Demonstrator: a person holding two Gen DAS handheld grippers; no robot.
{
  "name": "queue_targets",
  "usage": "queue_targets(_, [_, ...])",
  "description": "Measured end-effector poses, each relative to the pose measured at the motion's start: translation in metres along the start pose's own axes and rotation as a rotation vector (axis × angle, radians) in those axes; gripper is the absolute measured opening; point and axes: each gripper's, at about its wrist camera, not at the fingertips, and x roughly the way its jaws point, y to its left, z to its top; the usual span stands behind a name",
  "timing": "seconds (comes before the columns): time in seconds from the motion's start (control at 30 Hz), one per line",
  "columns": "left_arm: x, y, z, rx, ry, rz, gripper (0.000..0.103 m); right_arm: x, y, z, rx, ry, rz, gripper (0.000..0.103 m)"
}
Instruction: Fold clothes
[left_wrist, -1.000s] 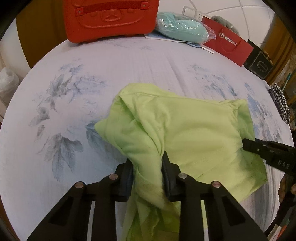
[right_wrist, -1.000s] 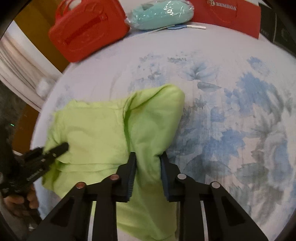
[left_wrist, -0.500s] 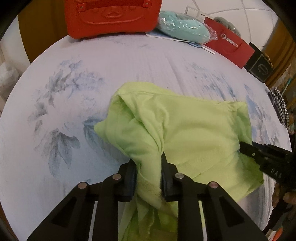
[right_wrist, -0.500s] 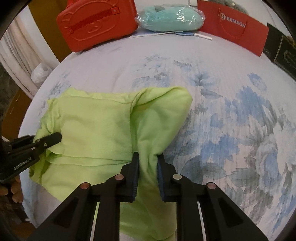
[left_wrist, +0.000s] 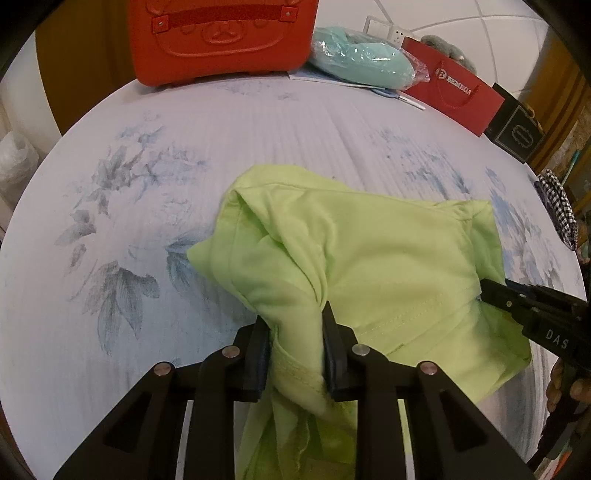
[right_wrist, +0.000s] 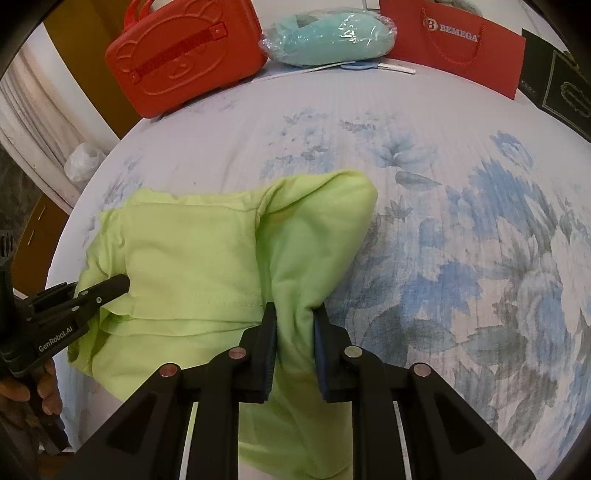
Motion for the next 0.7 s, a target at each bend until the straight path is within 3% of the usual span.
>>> queue_targets(0.2, [-0.001,0.000,-0.002,-0.001,-0.014,0.004,0.022,-0.001,0.002,-0.004,-0.024,-0.044,-0.002,0.017])
queue_targets(0.43, [-0.016,-0.006,-0.005,0.015,-0.050,-0.002,0.014,0.000,0.034,-0.004,-0.194,-0.058,-0.161,0.012])
queue_targets(0.7, [-0.063,-0.026,0.005,0.063,-0.148,-0.050,0.015,-0.048,0.027,-0.003,-0.162,-0.173,-0.139,0.011])
